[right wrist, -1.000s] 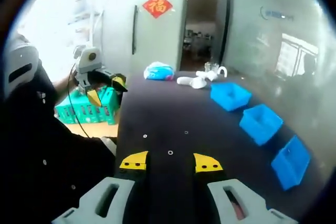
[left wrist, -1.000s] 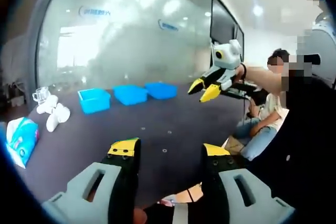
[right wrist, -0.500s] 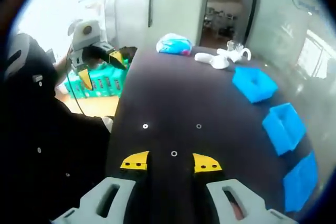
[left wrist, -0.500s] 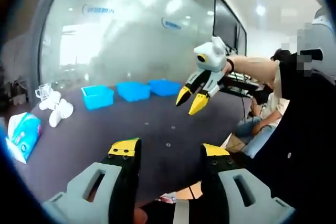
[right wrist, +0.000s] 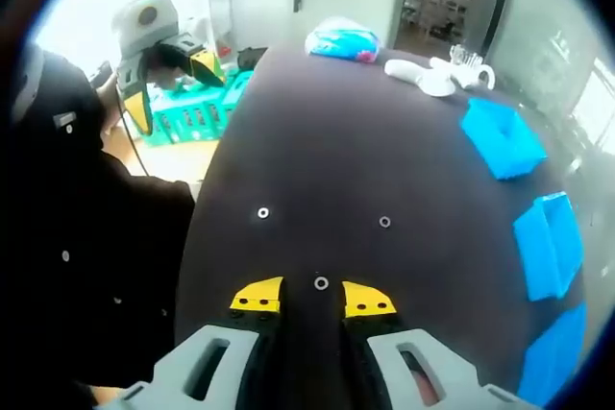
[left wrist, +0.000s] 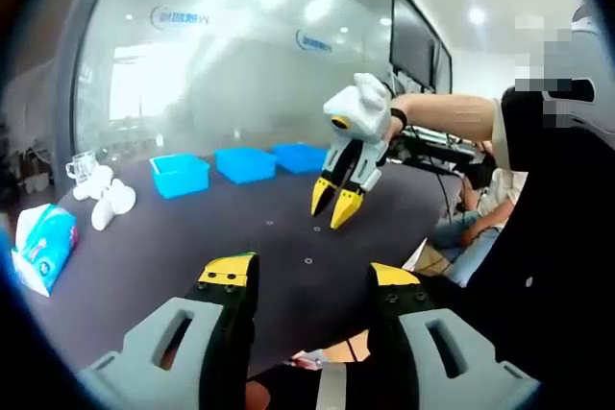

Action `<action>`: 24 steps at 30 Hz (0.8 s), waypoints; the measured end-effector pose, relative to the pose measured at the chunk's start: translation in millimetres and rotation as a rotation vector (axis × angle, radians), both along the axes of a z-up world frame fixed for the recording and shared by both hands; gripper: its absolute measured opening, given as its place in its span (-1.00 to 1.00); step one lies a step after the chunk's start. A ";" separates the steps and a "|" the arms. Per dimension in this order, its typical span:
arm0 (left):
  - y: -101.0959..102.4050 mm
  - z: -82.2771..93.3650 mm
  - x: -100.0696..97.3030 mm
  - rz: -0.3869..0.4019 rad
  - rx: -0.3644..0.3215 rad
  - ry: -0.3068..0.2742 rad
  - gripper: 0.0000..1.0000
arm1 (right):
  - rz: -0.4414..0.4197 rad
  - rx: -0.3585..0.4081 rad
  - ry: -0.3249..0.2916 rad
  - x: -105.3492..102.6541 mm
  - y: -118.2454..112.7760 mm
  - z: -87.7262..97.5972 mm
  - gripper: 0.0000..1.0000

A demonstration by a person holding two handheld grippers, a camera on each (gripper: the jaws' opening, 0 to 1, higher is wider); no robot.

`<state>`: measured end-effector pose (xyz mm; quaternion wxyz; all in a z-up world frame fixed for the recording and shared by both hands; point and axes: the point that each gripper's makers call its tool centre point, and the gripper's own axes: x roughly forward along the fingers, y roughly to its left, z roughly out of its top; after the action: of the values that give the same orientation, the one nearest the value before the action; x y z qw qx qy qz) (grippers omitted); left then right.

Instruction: Sort the screws, nuts, and washers into the corresponding bins

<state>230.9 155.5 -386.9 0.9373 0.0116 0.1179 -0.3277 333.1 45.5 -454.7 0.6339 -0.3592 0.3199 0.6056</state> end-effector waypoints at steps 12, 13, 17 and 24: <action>3.2 0.2 1.4 0.011 -0.007 0.003 -0.17 | -0.006 -0.023 0.022 10.6 0.8 -6.8 -0.74; 3.4 0.2 1.5 0.012 -0.008 0.003 -0.17 | -0.007 -0.024 0.024 11.4 1.0 -7.5 -0.75; 4.0 -0.8 1.4 0.016 -0.012 0.007 -0.17 | -0.008 -0.029 0.029 12.3 0.7 -10.0 -0.79; 6.6 -2.0 1.7 0.027 -0.016 0.011 -0.18 | -0.010 -0.031 0.043 12.2 0.8 -12.9 -0.82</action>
<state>232.5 162.1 -388.9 0.9410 0.0006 0.1206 -0.3161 345.3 46.3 -467.6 0.6242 -0.3546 0.3445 0.6050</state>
